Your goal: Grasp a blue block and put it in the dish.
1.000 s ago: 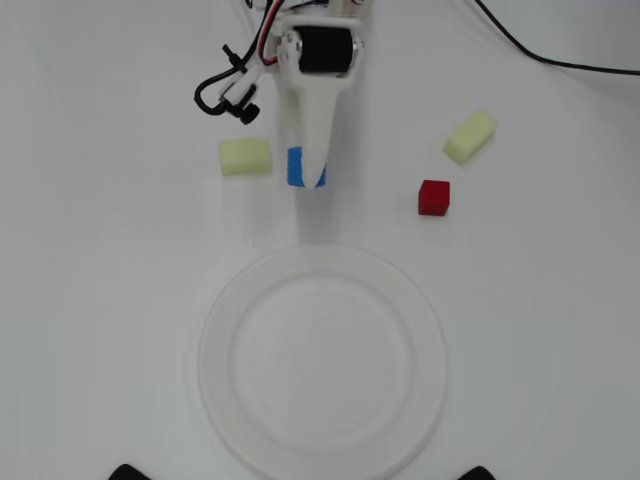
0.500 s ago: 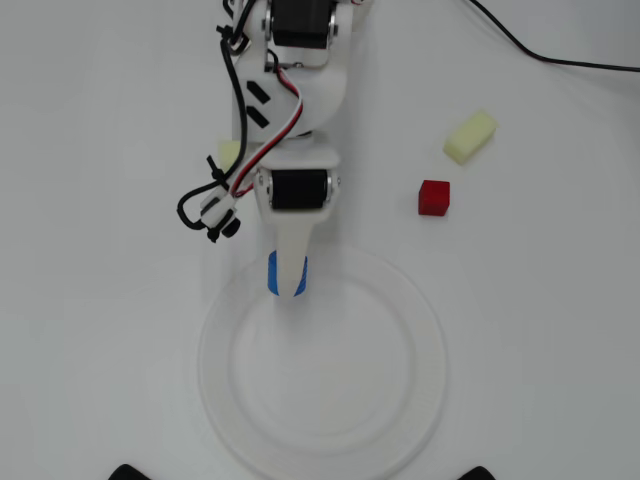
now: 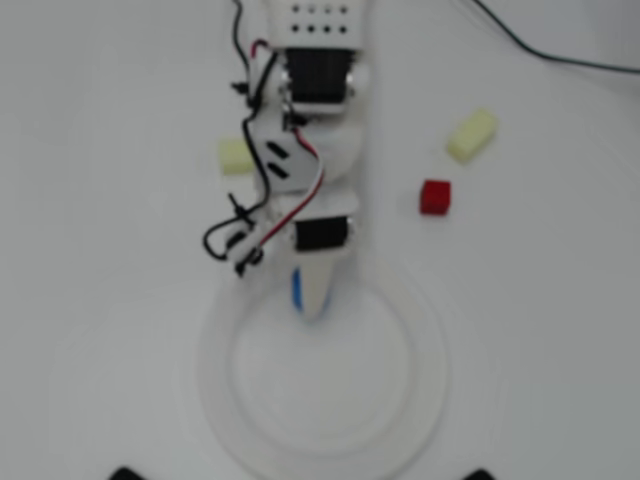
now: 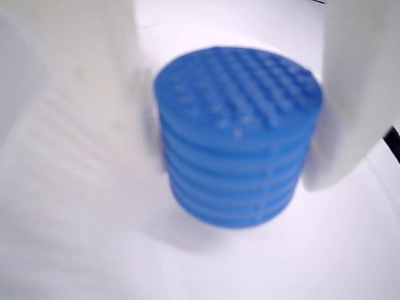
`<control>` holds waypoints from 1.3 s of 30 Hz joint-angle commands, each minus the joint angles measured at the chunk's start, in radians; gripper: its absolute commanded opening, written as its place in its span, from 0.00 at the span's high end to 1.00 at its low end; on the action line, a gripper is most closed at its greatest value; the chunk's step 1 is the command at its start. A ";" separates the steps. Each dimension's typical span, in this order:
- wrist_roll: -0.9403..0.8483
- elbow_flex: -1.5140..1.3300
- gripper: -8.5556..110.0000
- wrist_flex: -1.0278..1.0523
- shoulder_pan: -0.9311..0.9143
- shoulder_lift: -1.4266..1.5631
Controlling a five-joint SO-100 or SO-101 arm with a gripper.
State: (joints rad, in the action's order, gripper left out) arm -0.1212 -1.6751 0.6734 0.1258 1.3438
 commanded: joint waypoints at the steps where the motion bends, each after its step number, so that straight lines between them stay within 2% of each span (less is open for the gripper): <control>1: -0.008 0.064 0.88 0.017 0.020 0.017; 6: 0.021 0.092 0.77 0.057 0.017 0.017; 11: 0.078 0.199 0.69 0.198 0.003 0.035; 21: 0.114 0.241 0.64 0.479 -0.005 0.325; 39: 0.037 -0.765 0.64 0.390 -0.041 1.453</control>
State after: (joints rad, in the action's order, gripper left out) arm -0.0721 -2.3286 1.0799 0.0844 2.6108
